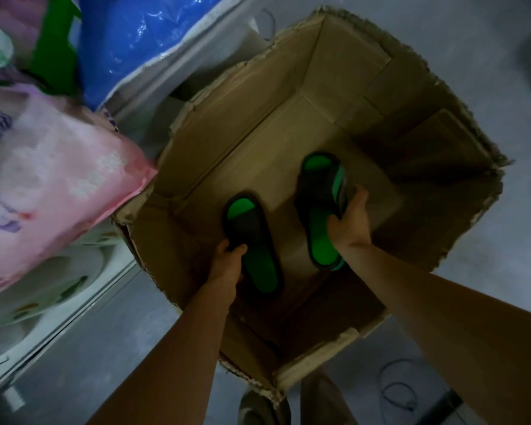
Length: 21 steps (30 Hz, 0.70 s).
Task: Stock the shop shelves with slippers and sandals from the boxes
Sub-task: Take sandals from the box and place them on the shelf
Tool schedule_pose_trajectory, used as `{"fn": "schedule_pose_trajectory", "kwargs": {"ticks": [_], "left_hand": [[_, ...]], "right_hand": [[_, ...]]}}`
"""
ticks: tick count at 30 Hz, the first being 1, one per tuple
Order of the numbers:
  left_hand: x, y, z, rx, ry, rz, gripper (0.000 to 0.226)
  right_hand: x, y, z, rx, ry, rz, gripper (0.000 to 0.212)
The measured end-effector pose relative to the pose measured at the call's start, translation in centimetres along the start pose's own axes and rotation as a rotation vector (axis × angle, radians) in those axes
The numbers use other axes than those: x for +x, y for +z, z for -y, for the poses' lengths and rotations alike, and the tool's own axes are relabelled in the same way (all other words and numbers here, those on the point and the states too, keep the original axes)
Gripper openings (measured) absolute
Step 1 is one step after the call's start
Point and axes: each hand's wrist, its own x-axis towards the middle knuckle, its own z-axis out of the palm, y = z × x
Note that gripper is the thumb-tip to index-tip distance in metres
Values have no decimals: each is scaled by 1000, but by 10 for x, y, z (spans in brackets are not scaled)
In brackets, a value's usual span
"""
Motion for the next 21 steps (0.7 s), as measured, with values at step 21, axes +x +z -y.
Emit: {"fn": "schedule_pose_trajectory", "kwargs": {"ticks": [21], "left_hand": [[12, -11, -20, 37, -66, 29, 44]], "right_hand": [[-25, 109, 17, 368, 619, 309, 56]]}}
